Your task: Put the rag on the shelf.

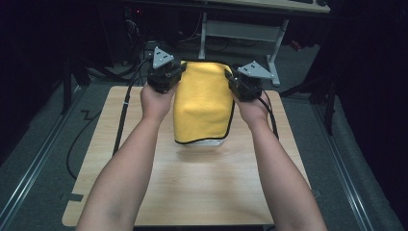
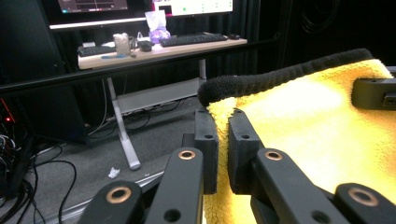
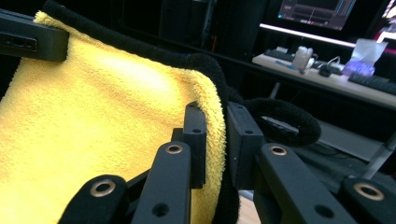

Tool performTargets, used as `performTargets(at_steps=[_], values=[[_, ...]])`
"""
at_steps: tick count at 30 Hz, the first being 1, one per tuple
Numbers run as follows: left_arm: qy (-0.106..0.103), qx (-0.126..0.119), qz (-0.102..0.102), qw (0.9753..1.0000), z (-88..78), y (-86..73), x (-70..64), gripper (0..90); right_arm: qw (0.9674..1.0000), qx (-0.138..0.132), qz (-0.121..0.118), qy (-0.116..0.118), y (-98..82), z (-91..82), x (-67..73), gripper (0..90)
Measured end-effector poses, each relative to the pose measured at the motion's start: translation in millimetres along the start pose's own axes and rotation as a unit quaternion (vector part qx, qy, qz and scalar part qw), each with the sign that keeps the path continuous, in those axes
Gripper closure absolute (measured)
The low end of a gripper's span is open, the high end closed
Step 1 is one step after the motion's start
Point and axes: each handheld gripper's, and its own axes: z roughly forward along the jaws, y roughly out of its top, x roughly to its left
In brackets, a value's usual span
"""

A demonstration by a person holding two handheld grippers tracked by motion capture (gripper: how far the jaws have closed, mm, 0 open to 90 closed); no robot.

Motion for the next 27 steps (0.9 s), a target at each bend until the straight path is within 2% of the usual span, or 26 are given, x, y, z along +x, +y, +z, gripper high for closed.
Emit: performTargets(at_steps=[2,4,7,12,13,15,17,22,27], values=[[-0.002,0.014,0.002,0.9999,4.7,-7.6,-0.1,84.3,1.0000,0.009,0.001,0.001,-6.1,4.8,-2.9,80.0],[-0.007,0.030,-0.005,0.9995,9.9,-18.9,-0.4,84.5,0.9994,0.035,0.002,0.003,-16.4,11.7,-3.6,80.1],[-0.015,0.051,-0.016,0.9984,15.6,-36.9,1.8,84.6,0.9984,0.054,0.006,0.014,-31.2,18.3,-4.6,80.1],[-0.023,0.082,-0.025,0.9960,19.4,-61.4,5.5,84.5,0.9949,0.092,0.016,0.038,-51.4,26.3,-3.5,80.2],[-0.026,0.086,-0.031,0.9955,19.9,-66.0,6.5,84.5,0.9946,0.095,0.014,0.041,-53.0,27.0,-3.2,80.3],[-0.034,0.090,-0.045,0.9943,20.0,-75.1,8.3,84.5,0.9939,0.094,0.032,0.048,-55.3,27.2,-4.4,80.4],[-0.039,0.093,-0.052,0.9936,20.3,-81.1,7.8,84.6,0.9926,0.100,0.045,0.054,-56.6,27.1,-5.9,80.3],[-0.045,0.107,-0.066,0.9911,21.5,-93.7,6.1,84.8,0.9918,0.107,0.045,0.055,-59.9,24.8,-6.2,80.1],[-0.043,0.116,-0.079,0.9891,21.7,-99.3,6.3,85.1,0.9899,0.115,0.053,0.065,-70.0,24.2,-6.0,80.0]])
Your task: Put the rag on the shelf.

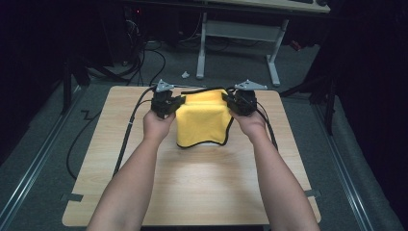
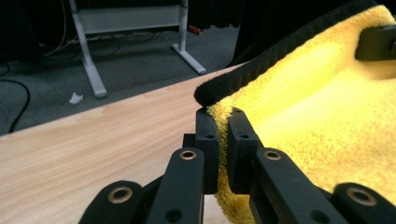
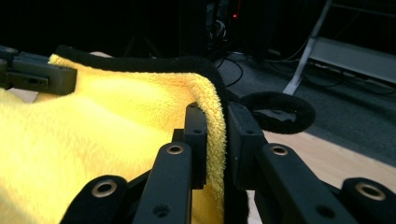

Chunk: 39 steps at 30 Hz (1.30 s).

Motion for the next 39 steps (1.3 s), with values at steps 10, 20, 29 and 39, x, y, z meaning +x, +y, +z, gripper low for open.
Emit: performTargets(at_steps=[10,20,29,39], values=[[-0.026,0.008,-0.032,0.9991,5.8,-18.2,7.2,85.1,0.9983,-0.003,0.049,0.031,-17.1,3.6,-6.6,79.3],[-0.043,0.007,-0.048,0.9979,10.7,-30.7,8.5,85.1,0.9957,-0.006,0.075,0.054,-26.7,4.3,-15.1,79.1],[-0.045,0.022,-0.054,0.9973,15.7,-41.8,10.8,85.2,0.9952,0.023,0.080,0.052,-45.4,14.7,-17.4,79.4],[-0.048,0.029,-0.059,0.9967,17.2,-46.5,12.6,85.2,0.9936,0.025,0.095,0.056,-55.3,20.2,-18.2,78.2]])
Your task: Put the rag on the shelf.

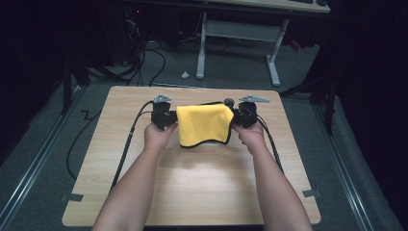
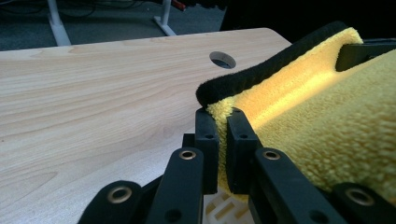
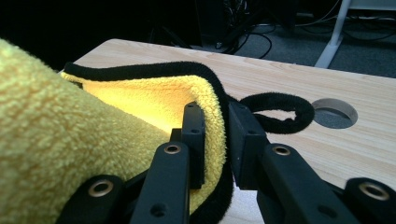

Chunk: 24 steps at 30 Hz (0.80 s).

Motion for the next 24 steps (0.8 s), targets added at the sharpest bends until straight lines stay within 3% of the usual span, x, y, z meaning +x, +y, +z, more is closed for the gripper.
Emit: performTargets(at_steps=[11,16,24], values=[[0.000,0.005,-0.002,1.0000,-2.2,-2.3,0.2,85.1,1.0000,0.003,0.004,0.000,-0.3,0.0,0.4,75.8],[0.002,0.009,-0.004,0.9999,-3.8,-1.1,-0.7,83.5,0.9999,-0.003,0.003,-0.015,2.5,-6.4,-3.7,62.8],[0.007,0.007,-0.004,0.9999,-6.3,1.7,-0.9,78.0,0.9989,-0.019,-0.014,-0.041,10.4,-18.8,-7.1,60.2]])
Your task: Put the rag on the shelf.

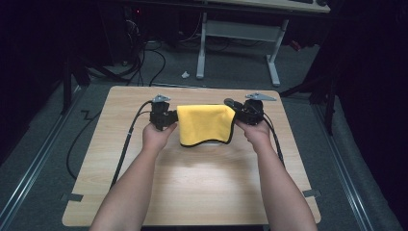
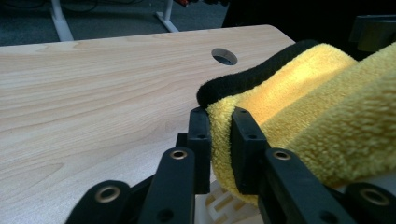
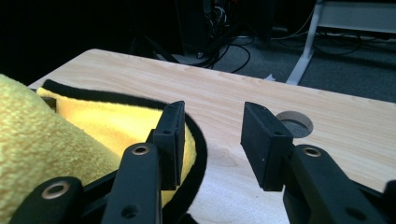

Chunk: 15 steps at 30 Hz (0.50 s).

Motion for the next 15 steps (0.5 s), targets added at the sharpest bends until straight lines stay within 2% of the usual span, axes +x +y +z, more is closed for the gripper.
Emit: performTargets(at_steps=[2,4,7,10,15], values=[[0.000,0.000,0.000,1.0000,-0.9,0.3,0.2,74.8,1.0000,-0.002,-0.002,-0.007,1.0,-1.1,-1.1,60.3],[0.012,0.004,0.002,0.9999,-1.7,0.4,1.1,72.6,1.0000,-0.002,-0.001,-0.009,1.2,-1.9,-2.3,59.9],[0.017,0.003,-0.004,0.9998,-5.4,-0.2,4.6,69.4,0.9999,-0.001,-0.001,-0.014,1.2,-4.0,-3.5,59.6],[0.024,-0.007,-0.013,0.9996,-13.9,-0.7,9.1,66.4,0.9997,-0.001,-0.007,-0.021,0.4,-7.0,-4.3,59.4],[0.036,-0.015,-0.014,0.9991,-27.9,-1.4,13.5,63.3,0.9995,0.000,-0.010,-0.031,-2.3,-13.3,-4.2,58.9]])
